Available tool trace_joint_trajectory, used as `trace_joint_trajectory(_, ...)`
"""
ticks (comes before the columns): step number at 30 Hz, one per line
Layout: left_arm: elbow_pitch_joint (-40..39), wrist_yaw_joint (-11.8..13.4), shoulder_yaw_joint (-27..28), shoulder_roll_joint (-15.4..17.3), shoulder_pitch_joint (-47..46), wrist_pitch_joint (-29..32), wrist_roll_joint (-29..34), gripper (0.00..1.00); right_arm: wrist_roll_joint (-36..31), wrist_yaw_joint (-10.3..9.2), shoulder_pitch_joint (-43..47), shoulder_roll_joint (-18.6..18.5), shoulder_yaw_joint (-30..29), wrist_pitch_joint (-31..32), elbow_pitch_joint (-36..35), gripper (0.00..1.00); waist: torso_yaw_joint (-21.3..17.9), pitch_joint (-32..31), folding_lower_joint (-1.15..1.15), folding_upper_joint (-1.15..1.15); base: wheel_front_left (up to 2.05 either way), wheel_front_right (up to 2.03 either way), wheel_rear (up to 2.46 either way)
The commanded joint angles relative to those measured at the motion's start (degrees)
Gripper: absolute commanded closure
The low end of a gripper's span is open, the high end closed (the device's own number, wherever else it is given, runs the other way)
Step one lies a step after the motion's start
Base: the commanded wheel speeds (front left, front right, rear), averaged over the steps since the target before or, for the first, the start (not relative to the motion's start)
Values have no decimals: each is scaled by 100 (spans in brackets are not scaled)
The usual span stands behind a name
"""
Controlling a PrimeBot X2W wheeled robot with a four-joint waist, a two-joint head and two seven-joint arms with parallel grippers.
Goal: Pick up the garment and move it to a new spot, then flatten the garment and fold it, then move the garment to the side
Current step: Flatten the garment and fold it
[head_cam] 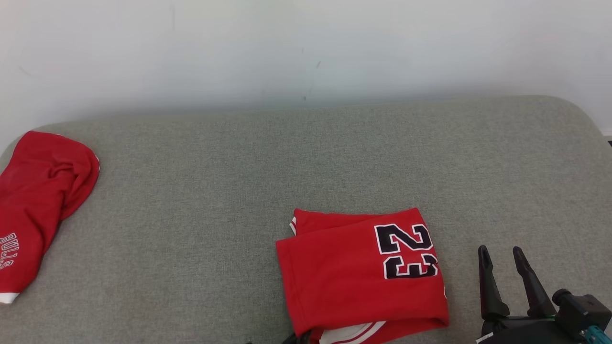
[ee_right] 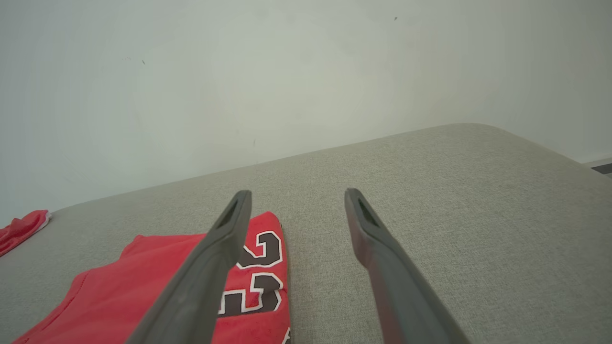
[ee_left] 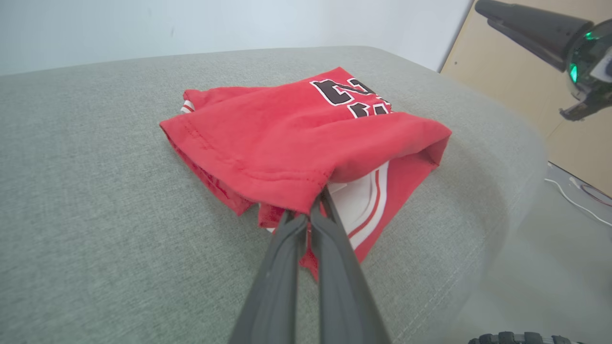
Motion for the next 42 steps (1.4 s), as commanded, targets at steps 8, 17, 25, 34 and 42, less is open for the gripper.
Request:
trace_joint_trajectory(8, 284, 71, 103, -131, 251, -20, -108, 0, 26, -17, 68, -59, -25, -32, 49, 0, -42, -80, 0, 0, 0, 0, 0)
trace_joint_trajectory(17, -314, 195, 878, -126, 696, -20, -199, 0, -13, -17, 199, -83, -175, -32, -20, 0, 108, -204, 0, 0, 0, 0, 0)
trace_joint_trajectory(25, -1003, 388, 2024, -99, 917, -20, 28, 0, -57, -17, 201, -93, -170, -32, -52, 0, 267, -272, 0, 0, 0, 0, 0)
trace_joint_trajectory(34, -1406, 429, 3335, -134, 1059, -20, 387, 0, -71, -17, 203, -125, -163, -32, -75, 0, 319, -318, 0, 0, 0, 0, 0)
trace_joint_trajectory(42, -1353, 333, 3841, -205, 1181, -20, 641, 0, -126, -17, 225, -115, -107, -28, -7, 0, 299, -374, 0, 0, 0, 0, 0)
